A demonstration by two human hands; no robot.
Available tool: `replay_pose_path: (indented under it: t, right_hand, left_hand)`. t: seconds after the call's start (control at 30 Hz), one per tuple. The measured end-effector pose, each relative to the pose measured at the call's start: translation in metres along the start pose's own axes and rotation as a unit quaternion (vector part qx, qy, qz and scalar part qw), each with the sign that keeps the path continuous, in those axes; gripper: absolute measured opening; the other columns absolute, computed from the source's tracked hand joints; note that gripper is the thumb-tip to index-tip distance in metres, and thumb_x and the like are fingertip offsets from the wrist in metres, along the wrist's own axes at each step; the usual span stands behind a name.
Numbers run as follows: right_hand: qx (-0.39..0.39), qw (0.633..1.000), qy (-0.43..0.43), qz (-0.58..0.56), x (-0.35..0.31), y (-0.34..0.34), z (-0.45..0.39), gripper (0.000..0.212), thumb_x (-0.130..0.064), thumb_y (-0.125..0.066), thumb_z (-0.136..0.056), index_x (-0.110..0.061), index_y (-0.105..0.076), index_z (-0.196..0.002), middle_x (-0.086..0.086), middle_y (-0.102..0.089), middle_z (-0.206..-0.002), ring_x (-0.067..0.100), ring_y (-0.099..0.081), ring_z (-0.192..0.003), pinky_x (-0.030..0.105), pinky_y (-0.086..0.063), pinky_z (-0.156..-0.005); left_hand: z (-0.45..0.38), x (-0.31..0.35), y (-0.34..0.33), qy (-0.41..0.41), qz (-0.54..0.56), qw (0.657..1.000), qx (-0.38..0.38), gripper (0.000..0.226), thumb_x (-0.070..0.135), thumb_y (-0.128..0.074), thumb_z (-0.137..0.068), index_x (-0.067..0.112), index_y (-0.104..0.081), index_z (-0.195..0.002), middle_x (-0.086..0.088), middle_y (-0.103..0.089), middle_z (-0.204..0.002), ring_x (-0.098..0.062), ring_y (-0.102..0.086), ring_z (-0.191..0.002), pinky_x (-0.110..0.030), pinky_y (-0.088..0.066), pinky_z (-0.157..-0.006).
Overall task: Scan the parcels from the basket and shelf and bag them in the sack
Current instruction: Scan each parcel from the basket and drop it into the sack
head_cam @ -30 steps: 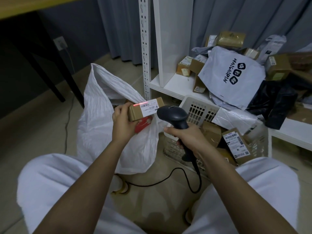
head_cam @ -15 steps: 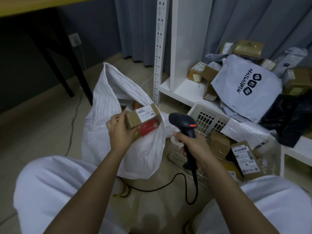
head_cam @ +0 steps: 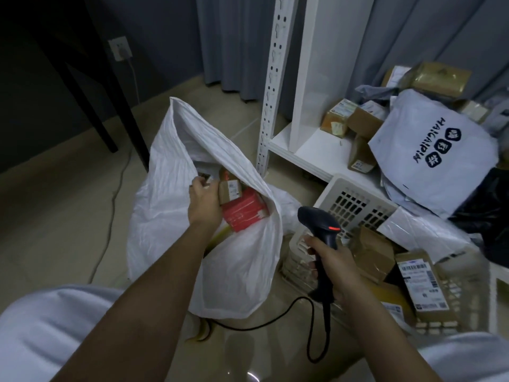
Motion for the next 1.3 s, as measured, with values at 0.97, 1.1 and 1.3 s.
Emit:
replay_pose_path:
  t: [0.97, 1.1, 1.3]
  right_hand:
    - [0.158, 0.976, -0.087, -0.122, 0.061, 0.284, -0.094, 0.015, -0.016, -0.071, -0.080, -0.014, -0.060, -0.091, 0.003, -0.056, -0.065, 0.011, -0.049, -0.047, 0.024, -0.040, -0.044]
    - [0.147, 0.969, -0.114, -0.165, 0.068, 0.285, -0.112, 0.012, -0.013, -0.070, -0.081, -0.011, -0.060, -0.088, 0.005, -0.057, -0.064, 0.013, -0.050, -0.049, 0.028, -0.041, -0.048]
    - [0.154, 0.970, -0.089, -0.165, 0.058, 0.284, -0.126, 0.012, -0.013, -0.067, -0.084, -0.013, -0.054, -0.083, 0.008, -0.052, -0.070, 0.016, -0.048, -0.057, 0.028, -0.040, -0.051]
  left_hand:
    - [0.119, 0.220, -0.364, -0.154, 0.060, 0.913, -0.374, 0.058, 0.050, -0.063, -0.079, 0.010, -0.058, -0.121, -0.011, -0.063, -0.115, -0.024, -0.062, -0.102, -0.039, -0.052, -0.087]
    - [0.107, 0.224, -0.388, -0.120, 0.046, 0.929, -0.348, 0.060, 0.036, -0.069, -0.079, 0.000, -0.052, -0.124, -0.018, -0.062, -0.118, -0.031, -0.059, -0.108, -0.029, -0.044, -0.087]
    - [0.094, 0.205, -0.418, -0.062, -0.009, 0.937, -0.343, 0.044, 0.028, -0.068, -0.088, -0.003, -0.056, -0.117, -0.020, -0.063, -0.113, -0.034, -0.060, -0.103, -0.026, -0.037, -0.073]
Point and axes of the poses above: each hand's wrist, its own z-axis away from the middle knuckle, its own y-axis out of the back of the hand, x = y × z, the point moved 10 cm from there along -z, towards the middle knuckle
